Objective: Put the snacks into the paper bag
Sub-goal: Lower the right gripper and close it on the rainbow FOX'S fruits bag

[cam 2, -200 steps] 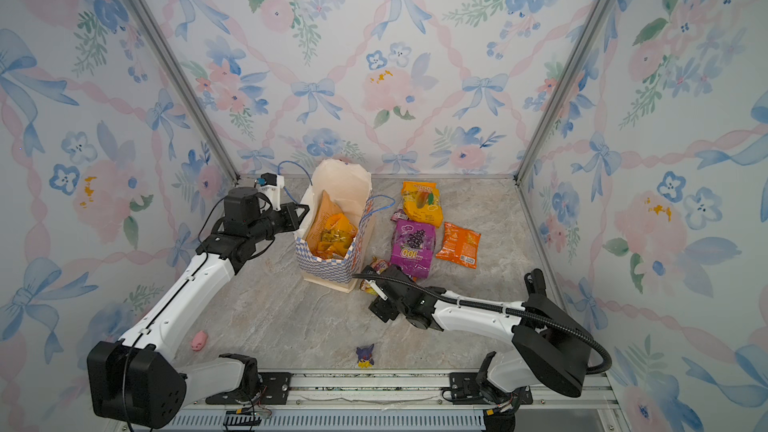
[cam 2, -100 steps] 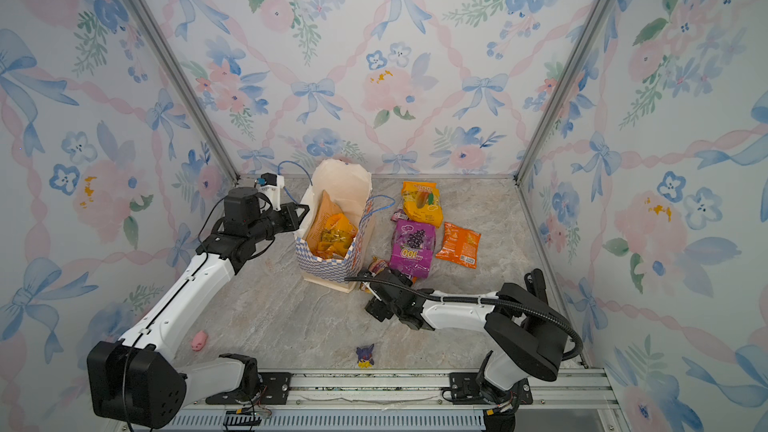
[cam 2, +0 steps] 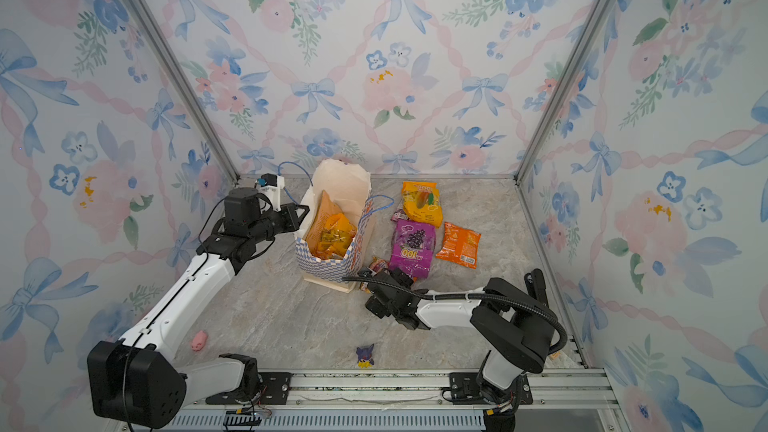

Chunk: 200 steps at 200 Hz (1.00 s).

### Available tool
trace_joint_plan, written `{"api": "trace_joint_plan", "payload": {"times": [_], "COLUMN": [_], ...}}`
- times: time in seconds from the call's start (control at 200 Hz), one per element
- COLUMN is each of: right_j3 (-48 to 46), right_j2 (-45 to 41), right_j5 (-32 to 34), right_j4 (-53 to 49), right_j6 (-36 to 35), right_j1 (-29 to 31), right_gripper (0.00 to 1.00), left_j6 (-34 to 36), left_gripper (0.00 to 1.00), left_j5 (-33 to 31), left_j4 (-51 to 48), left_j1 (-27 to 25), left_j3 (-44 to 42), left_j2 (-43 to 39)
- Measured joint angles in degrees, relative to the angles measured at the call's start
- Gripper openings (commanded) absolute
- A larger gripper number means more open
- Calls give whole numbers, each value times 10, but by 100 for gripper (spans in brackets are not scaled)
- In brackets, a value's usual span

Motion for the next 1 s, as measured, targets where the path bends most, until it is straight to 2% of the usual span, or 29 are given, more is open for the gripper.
{"api": "trace_joint_plan", "payload": {"times": [0.13,0.3,0.67,1.0], "right_j3": [1,6,18,25], "right_j2": [5,16,16,-23], "right_j5": [13,17,9,-34], "right_j4": [5,12,-10,-42], "right_j6": [0,2,14,31], "right_j1": [0,0,0,-23], "right_gripper": [95,76,47,25], "left_j6": [0,0,0,0], "left_gripper": [8,8,8,8], "left_j5": [0,0,0,0], "left_j4": [0,2,2,2], "left_j1": [0,0,0,0], "left_j3": [0,0,0,0], "left_j2": [0,0,0,0]}}
